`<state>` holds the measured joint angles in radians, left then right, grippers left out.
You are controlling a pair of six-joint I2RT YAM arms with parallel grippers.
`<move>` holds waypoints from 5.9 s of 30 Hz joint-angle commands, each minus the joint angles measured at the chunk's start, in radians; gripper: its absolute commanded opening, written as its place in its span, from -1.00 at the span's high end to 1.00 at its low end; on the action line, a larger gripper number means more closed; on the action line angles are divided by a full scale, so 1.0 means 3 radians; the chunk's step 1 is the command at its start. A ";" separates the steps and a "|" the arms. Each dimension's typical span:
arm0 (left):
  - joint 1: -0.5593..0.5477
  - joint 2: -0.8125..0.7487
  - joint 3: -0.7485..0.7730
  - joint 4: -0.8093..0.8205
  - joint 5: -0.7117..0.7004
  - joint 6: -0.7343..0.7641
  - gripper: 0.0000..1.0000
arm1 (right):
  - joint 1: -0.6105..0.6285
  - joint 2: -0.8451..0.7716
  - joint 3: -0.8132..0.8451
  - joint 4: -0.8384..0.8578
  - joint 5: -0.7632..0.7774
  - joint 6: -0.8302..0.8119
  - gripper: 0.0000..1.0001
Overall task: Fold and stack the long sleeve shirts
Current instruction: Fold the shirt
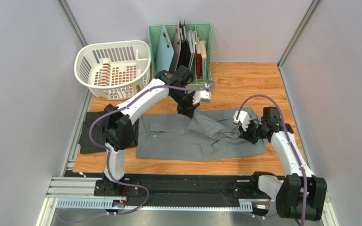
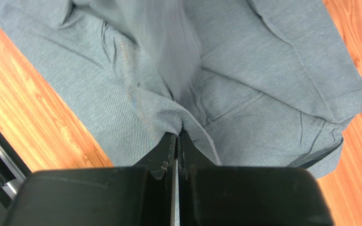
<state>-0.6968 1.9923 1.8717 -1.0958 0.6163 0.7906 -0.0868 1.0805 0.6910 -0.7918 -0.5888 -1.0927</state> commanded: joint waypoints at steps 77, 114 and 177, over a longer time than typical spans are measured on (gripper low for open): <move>-0.0346 -0.1006 -0.2527 0.2639 -0.1072 -0.0472 -0.43 | -0.0012 0.0770 0.0417 0.0323 -0.0011 0.0600 1.00; 0.1341 -0.0324 -0.0383 0.0343 0.0095 -0.1563 0.01 | -0.0012 0.0724 0.0365 0.0118 -0.0088 0.0359 1.00; 0.0323 -0.0147 0.0521 0.0845 -0.1957 0.0126 1.00 | -0.0181 0.0944 0.0172 0.0318 0.0791 0.1183 0.99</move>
<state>-0.5655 1.9480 2.0205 -0.8860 0.0414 0.7979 -0.1097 1.3708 0.7654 -0.6357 -0.4099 -0.6846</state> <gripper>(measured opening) 0.006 0.015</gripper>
